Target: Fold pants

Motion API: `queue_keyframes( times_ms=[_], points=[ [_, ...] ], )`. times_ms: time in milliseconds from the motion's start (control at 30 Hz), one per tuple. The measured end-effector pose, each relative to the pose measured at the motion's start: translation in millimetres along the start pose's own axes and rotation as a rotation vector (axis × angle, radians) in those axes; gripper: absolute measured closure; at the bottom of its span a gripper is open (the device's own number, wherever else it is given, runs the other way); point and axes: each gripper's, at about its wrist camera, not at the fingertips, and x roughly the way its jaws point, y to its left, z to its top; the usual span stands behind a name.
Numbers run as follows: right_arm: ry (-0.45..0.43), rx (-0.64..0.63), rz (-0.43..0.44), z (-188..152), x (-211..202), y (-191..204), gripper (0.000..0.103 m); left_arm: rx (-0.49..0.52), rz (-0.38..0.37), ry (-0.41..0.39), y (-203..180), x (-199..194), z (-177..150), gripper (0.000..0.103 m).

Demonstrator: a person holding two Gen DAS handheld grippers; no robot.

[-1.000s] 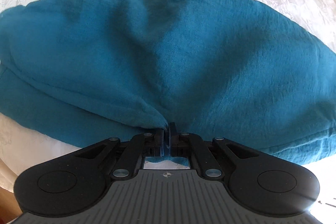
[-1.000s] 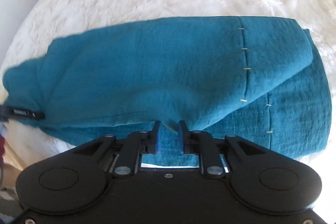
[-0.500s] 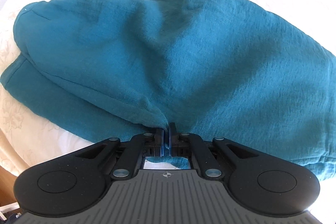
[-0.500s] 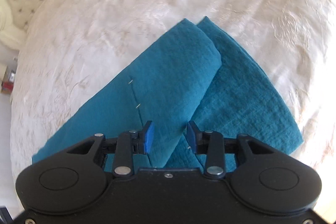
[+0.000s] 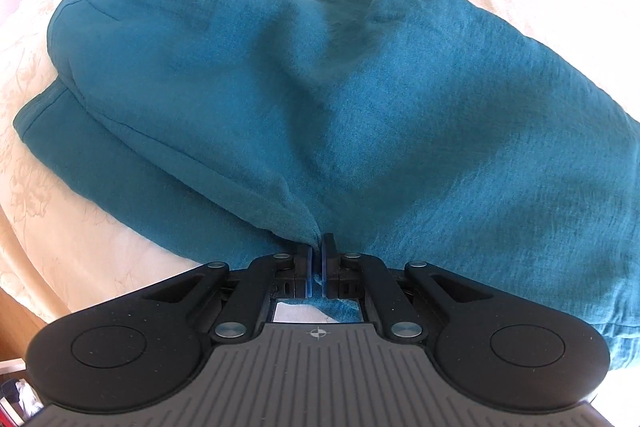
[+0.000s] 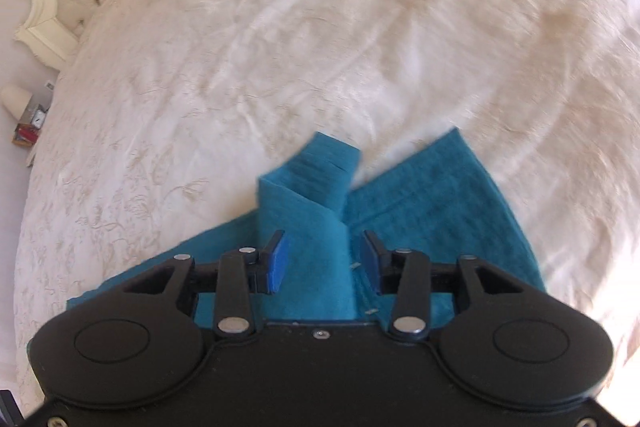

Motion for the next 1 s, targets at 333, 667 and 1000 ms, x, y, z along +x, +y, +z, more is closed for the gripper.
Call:
queue_keyframes(
  times_ms=[333,667,1000],
  points=[
    [0.067,0.102,0.112,-4.6,25.1,-22.8,0.037,0.004,0.029,0.006,-5.9,0.7,2.5,0.099],
    [-0.013,-0.002,0.016,-12.6,-14.2,8.5,0.089,-0.011,-0.003,-0.055,-2.1,-34.0,-0.8,0.099],
    [0.079,0.012,-0.238,-47.7,-27.1,-40.8,0.08,0.035,-0.012,-0.041,-13.8,-32.7,-29.3,0.099]
  ],
)
